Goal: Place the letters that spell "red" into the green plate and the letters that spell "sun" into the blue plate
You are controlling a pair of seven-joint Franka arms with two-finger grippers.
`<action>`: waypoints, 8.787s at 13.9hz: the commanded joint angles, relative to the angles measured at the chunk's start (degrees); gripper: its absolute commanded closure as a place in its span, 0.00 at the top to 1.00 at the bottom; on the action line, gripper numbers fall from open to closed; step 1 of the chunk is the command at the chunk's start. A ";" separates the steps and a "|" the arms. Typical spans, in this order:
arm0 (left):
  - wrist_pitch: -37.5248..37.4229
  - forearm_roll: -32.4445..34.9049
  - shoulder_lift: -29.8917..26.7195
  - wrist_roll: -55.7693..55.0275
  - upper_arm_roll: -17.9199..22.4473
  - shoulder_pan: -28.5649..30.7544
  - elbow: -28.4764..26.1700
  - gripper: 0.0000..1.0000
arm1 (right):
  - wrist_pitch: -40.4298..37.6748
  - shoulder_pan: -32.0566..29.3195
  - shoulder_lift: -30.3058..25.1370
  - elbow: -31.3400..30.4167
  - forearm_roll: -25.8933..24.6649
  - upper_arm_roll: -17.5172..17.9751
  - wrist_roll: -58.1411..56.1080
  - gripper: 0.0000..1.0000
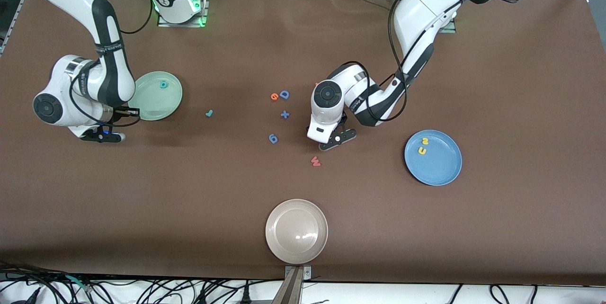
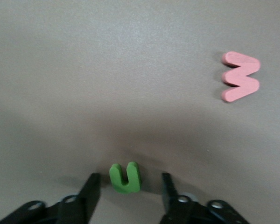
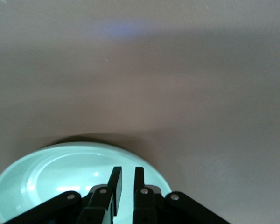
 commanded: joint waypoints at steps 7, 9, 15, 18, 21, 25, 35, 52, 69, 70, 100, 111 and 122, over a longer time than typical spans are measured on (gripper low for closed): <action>-2.60 -4.14 -0.86 -0.64 0.47 -0.01 0.49 0.14 | -6.64 6.16 -5.32 -0.51 -0.87 -0.85 9.56 0.88; -7.34 -3.96 -2.18 2.59 0.56 0.52 1.63 0.14 | -12.24 7.48 -6.64 3.08 -1.04 -0.85 13.07 0.94; -19.38 -3.96 -8.15 25.33 0.56 7.28 2.16 0.14 | -28.35 13.44 -7.26 16.71 -0.96 -0.07 25.97 0.94; -24.39 -3.96 -9.66 37.47 0.65 12.28 1.55 0.15 | -28.98 18.90 -7.26 18.83 0.96 0.38 35.92 0.94; -24.94 -3.17 -9.66 46.88 0.65 17.82 0.76 0.14 | -26.79 21.80 -6.47 18.83 9.13 1.95 41.72 0.94; -25.02 -2.91 -9.66 47.17 0.56 16.78 0.58 0.09 | -17.40 27.16 -3.93 18.13 12.57 5.81 52.18 0.94; -24.94 1.93 -9.74 51.22 0.29 21.62 -6.71 0.34 | 2.04 28.49 5.48 13.48 14.32 15.93 59.06 0.98; -25.64 -1.32 -12.55 50.86 -2.16 18.63 -0.39 1.00 | 6.79 30.69 6.36 8.64 18.20 18.04 61.34 0.94; -22.40 -7.91 -19.59 43.85 -4.36 24.87 -10.65 1.00 | 8.02 31.30 6.36 8.37 19.51 18.13 62.66 0.65; -20.21 -8.26 -19.67 41.75 -4.45 24.87 -12.41 1.00 | 8.28 31.39 6.28 8.37 19.96 18.13 62.66 0.65; 8.37 -2.55 -17.48 24.76 -3.92 31.19 -32.03 0.47 | -34.78 31.39 -5.33 17.86 6.62 -15.77 29.92 0.06; 5.84 -3.16 -21.68 24.59 -6.46 31.54 -31.41 0.16 | -13.55 20.58 0.56 3.75 2.82 -20.45 -2.28 0.07; -6.05 -2.11 -14.77 49.79 -7.61 38.75 -12.97 0.15 | -5.95 20.58 2.76 -5.43 8.62 -17.90 -3.26 0.90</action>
